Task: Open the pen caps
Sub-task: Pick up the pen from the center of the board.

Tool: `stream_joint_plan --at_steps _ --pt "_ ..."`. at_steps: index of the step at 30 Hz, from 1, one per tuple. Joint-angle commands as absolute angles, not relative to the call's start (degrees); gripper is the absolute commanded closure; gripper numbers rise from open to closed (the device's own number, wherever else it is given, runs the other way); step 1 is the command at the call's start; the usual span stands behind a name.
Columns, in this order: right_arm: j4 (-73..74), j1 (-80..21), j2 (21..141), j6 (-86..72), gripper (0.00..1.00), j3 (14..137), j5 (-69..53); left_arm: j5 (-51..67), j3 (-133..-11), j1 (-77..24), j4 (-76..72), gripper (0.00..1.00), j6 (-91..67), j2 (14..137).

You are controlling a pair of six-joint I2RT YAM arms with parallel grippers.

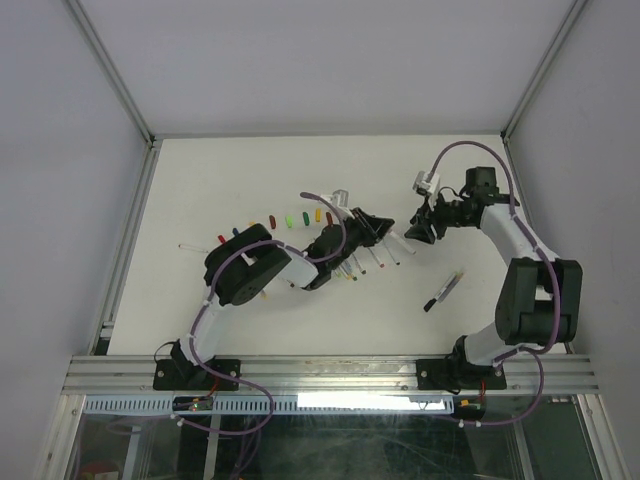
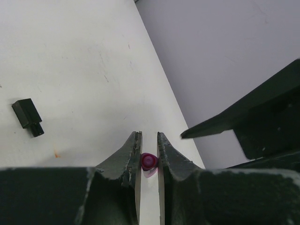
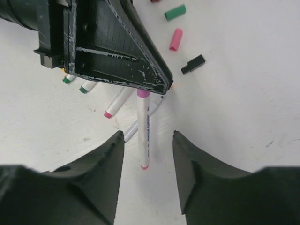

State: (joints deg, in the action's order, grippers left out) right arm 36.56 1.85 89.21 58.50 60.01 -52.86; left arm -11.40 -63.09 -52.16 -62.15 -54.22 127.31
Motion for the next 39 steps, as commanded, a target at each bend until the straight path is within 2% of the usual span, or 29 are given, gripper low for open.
stream_joint_plan --at_steps 1,5,7,13,20,24,29,34,39 --pt "39.34 1.70 79.10 54.12 0.49 60.85 -57.61 -8.92 -57.46 -52.56 -71.63 1.00 -48.30 118.33" --pt "47.29 1.75 72.11 54.68 0.40 62.68 -64.32 -5.67 -50.26 -52.56 -76.97 1.00 -44.85 111.96" --pt "47.45 1.59 69.70 49.98 0.36 62.83 -67.11 -3.10 -46.90 -52.47 -78.68 1.00 -42.87 108.71" --pt "47.88 -2.68 67.50 39.80 0.36 62.46 -70.72 5.95 -37.97 -51.65 -80.20 1.00 -39.28 98.96" --pt "39.42 -7.02 66.40 30.22 0.36 56.78 -68.56 11.88 -29.89 -51.33 -79.36 1.00 -38.14 89.05" --pt "34.05 -8.05 65.98 26.68 0.33 51.04 -74.57 11.70 -27.97 -51.42 -79.72 1.00 -37.72 87.39" --pt "29.74 -12.92 65.45 25.00 0.31 48.41 -72.45 12.65 -29.52 -51.48 -82.85 1.00 -39.09 90.92" --pt "28.30 -16.45 66.58 24.52 0.34 47.40 -70.05 11.86 -30.52 -51.59 -83.57 1.00 -39.62 92.81" --pt "26.84 -19.04 67.92 23.27 0.45 47.04 -67.24 9.88 -29.92 -51.68 -84.23 1.00 -39.64 92.64"
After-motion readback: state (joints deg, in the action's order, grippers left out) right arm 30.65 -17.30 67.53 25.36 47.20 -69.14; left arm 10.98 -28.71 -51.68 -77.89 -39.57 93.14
